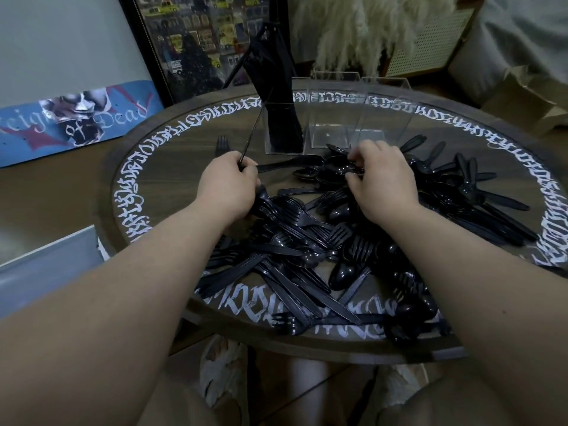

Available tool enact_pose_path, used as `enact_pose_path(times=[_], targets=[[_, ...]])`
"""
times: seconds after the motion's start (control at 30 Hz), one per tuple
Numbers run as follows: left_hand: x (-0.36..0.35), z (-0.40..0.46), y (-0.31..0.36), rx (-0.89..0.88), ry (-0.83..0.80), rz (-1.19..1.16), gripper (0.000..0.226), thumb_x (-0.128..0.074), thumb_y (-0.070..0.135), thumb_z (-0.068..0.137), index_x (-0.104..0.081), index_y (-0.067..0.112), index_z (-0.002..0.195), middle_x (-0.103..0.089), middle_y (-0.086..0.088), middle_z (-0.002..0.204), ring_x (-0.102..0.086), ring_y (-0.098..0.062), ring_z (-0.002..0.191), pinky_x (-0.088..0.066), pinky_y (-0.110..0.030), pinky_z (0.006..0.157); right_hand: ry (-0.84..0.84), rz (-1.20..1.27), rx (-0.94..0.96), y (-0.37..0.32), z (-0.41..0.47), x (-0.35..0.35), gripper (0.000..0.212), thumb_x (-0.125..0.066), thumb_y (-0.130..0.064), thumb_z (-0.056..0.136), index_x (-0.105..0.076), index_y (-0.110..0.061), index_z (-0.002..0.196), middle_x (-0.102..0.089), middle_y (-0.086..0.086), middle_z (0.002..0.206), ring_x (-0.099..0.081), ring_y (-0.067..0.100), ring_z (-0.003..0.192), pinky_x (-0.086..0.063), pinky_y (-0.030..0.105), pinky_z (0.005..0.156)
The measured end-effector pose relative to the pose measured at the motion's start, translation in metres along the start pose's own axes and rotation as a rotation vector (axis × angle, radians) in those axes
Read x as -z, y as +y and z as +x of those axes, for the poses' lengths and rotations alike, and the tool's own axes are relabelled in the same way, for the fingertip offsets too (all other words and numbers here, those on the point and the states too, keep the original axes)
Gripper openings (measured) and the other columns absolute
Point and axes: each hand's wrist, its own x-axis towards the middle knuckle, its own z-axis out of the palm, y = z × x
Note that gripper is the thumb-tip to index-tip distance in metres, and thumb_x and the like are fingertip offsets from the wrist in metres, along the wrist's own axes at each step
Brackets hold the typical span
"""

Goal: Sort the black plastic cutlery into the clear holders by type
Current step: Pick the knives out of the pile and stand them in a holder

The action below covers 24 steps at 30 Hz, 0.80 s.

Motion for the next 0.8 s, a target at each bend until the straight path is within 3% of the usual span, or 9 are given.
enact_pose_path(times=[0.07, 0.17, 0.3, 0.47, 0.7, 0.8], targets=[[-0.005, 0.0, 0.004, -0.014, 0.0, -0.052, 0.014, -0.044, 0.017, 0.097, -0.059, 0.017, 0.096, -0.065, 0.011, 0.074, -0.055, -0.006, 0.067, -0.044, -0.025, 0.064, -0.037, 0.014, -0.041, 0.009, 0.0, 0.001, 0.014, -0.056, -0.025, 0.093, -0.063, -0.017, 0.102, -0.063, 0.002, 0.099, -0.049, 0.026, 0.104, -0.035, 0.029, 0.075], [-0.015, 0.003, 0.01, -0.052, -0.049, -0.013, 0.012, -0.047, 0.017, 0.096, -0.058, 0.022, 0.092, -0.067, 0.01, 0.079, -0.051, -0.003, 0.056, -0.041, -0.024, 0.057, -0.168, 0.012, -0.021, 0.017, 0.002, 0.002, 0.021, -0.05, -0.024, 0.095, -0.069, -0.016, 0.096, -0.068, 0.003, 0.096, -0.051, 0.03, 0.101, -0.037, 0.031, 0.082], [-0.032, 0.007, 0.013, -0.151, -0.097, 0.336, 0.007, -0.054, 0.025, 0.092, -0.057, 0.024, 0.086, -0.061, 0.006, 0.087, -0.059, -0.023, 0.089, -0.046, -0.032, 0.078, -0.257, -0.008, 0.021, 0.021, 0.002, 0.003, 0.029, -0.043, -0.021, 0.097, -0.068, -0.02, 0.112, -0.061, 0.003, 0.116, -0.047, 0.033, 0.112, -0.039, 0.037, 0.096], [-0.041, 0.013, 0.022, -0.222, -0.145, 0.598, 0.011, -0.058, 0.039, 0.09, -0.06, 0.028, 0.09, -0.063, 0.004, 0.093, -0.06, -0.024, 0.097, -0.043, -0.029, 0.073, -0.286, -0.015, 0.033, 0.03, -0.002, 0.003, 0.037, -0.038, -0.016, 0.098, -0.059, -0.021, 0.128, -0.051, 0.005, 0.132, -0.043, 0.031, 0.119, -0.035, 0.034, 0.1], [-0.05, 0.019, 0.033, -0.231, -0.211, 0.648, 0.021, -0.065, 0.039, 0.086, -0.051, 0.029, 0.073, -0.048, 0.017, 0.069, -0.051, -0.015, 0.083, -0.033, -0.025, 0.068, -0.206, 0.062, 0.0, 0.039, -0.007, 0.004, 0.035, -0.039, -0.012, 0.097, -0.063, -0.019, 0.122, -0.055, 0.004, 0.128, -0.044, 0.028, 0.12, -0.037, 0.032, 0.098], [-0.053, 0.022, 0.035, -0.206, -0.227, 0.652, 0.022, -0.066, 0.038, 0.085, -0.052, 0.027, 0.073, -0.05, 0.016, 0.071, -0.05, -0.015, 0.083, -0.036, -0.025, 0.07, -0.207, 0.05, 0.004, 0.044, -0.011, 0.004, 0.035, -0.039, -0.013, 0.097, -0.063, -0.02, 0.121, -0.054, 0.002, 0.129, -0.042, 0.026, 0.119, -0.037, 0.033, 0.097]])
